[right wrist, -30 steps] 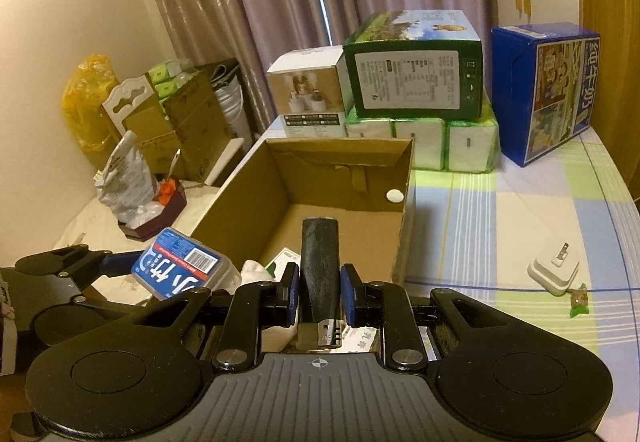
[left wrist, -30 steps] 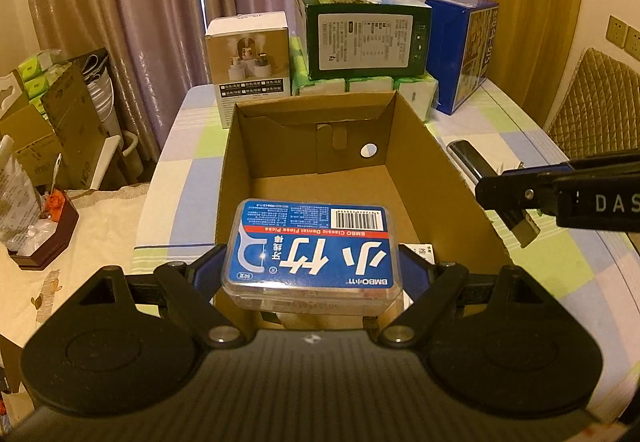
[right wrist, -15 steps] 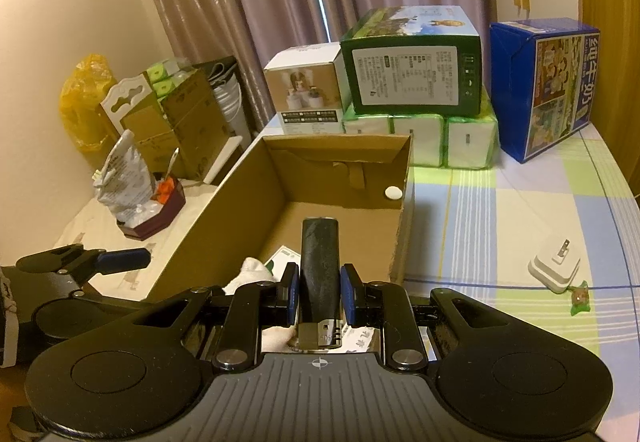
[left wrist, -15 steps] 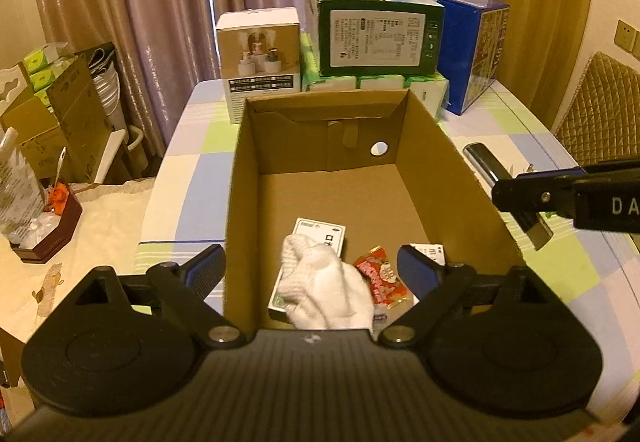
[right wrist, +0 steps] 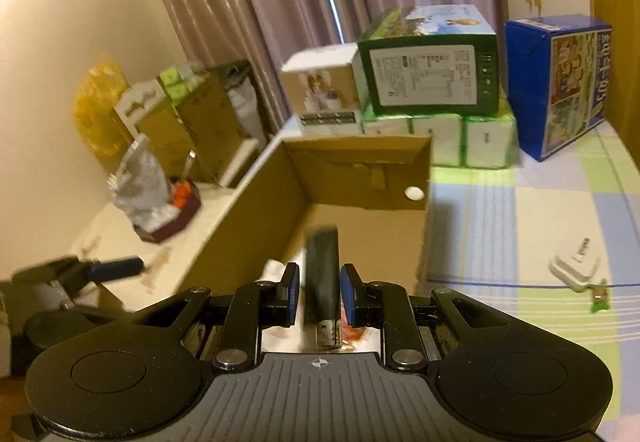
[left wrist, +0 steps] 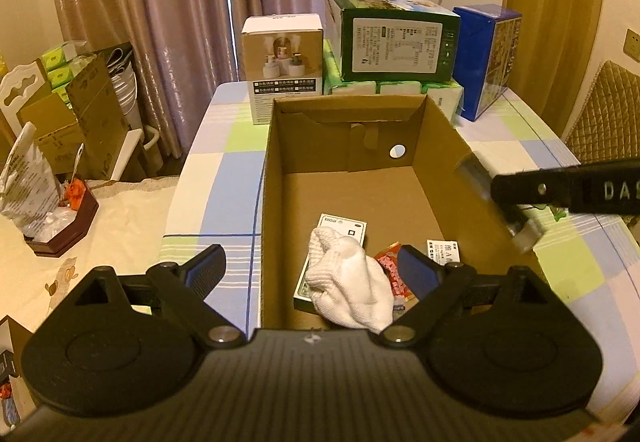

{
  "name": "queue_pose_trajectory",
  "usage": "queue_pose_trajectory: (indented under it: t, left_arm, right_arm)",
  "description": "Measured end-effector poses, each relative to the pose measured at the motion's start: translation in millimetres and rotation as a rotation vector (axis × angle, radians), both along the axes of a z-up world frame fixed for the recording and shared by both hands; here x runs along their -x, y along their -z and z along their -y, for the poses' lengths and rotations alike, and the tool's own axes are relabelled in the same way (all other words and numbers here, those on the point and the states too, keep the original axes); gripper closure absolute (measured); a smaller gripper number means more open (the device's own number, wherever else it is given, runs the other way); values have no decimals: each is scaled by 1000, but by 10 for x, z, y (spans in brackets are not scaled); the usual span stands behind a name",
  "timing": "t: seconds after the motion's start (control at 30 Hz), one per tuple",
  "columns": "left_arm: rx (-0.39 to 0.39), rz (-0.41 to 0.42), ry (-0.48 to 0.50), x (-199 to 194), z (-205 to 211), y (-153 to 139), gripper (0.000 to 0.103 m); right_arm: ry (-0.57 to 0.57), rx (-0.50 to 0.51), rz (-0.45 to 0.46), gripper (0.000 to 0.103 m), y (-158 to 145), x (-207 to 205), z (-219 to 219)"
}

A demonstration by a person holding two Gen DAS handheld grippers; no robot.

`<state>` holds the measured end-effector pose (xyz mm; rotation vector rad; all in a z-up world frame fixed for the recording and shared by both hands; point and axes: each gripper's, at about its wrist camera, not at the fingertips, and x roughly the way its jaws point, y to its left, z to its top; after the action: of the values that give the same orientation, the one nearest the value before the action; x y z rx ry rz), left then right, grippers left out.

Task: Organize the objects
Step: 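Lower the floss-pick box and lighter into the box and open both tools, then withdraw both tools from the box toward the white plug adapter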

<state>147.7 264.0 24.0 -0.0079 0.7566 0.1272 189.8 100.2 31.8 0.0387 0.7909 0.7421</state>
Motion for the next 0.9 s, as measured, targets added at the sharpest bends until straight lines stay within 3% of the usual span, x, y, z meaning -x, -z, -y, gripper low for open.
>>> queue_pose_trajectory:
  t: [0.03, 0.07, 0.8, 0.9]
  left_arm:
    - [2, 0, -2, 15, -4, 2, 13]
    - [5, 0, -6, 36, -9, 3, 13]
    - [58, 43, -31, 696, 436, -299, 11]
    - [61, 46, -28, 790, 523, -352, 9]
  right_arm:
    - [6, -11, -3, 57, 0, -8, 14]
    - [17, -26, -2, 38, -5, -4, 42]
    - [55, -42, 38, 36, -340, 684, 773]
    - [62, -33, 45, 32, -370, 799, 889]
